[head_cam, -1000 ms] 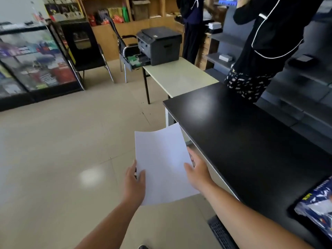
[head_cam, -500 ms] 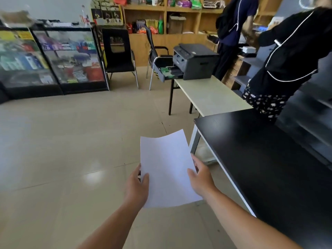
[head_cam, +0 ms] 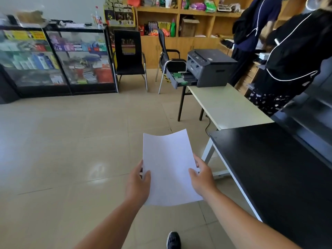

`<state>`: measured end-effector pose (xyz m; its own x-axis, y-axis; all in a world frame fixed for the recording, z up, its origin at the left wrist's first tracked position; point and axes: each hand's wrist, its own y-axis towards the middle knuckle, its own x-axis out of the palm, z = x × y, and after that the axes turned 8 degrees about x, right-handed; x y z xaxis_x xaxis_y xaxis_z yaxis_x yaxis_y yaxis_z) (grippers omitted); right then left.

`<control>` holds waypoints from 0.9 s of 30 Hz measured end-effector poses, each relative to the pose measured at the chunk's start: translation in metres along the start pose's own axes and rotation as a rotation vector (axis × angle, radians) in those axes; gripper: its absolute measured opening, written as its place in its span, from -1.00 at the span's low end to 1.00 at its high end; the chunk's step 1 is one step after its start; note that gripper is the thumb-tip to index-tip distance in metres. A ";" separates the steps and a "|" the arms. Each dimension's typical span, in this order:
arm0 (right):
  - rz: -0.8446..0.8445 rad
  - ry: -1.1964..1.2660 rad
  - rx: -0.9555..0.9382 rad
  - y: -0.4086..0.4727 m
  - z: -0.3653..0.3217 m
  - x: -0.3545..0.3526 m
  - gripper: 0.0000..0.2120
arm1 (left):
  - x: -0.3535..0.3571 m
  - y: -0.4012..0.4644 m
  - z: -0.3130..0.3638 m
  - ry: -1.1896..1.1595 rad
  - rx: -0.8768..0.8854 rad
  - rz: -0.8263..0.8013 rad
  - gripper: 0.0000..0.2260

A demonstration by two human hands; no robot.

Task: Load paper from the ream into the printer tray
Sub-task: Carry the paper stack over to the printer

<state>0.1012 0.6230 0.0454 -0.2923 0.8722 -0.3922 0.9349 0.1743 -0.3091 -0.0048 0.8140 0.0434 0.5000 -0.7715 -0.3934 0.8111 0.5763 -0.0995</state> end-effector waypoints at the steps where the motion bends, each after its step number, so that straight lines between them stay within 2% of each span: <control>1: -0.011 0.005 -0.006 0.010 -0.002 0.002 -0.46 | 0.001 0.009 0.000 0.003 -0.004 0.004 -0.60; 17: -0.080 0.059 0.000 0.198 -0.061 -0.012 -0.43 | 0.051 0.177 0.055 0.040 -0.020 0.091 -0.57; 27: -0.094 0.016 0.022 0.296 -0.096 0.021 -0.44 | 0.056 0.286 0.051 0.016 -0.060 0.096 -0.57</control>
<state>0.3909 0.7368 0.0288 -0.3751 0.8598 -0.3465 0.8988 0.2458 -0.3629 0.2707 0.9217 0.0396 0.5690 -0.7078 -0.4186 0.7401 0.6627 -0.1146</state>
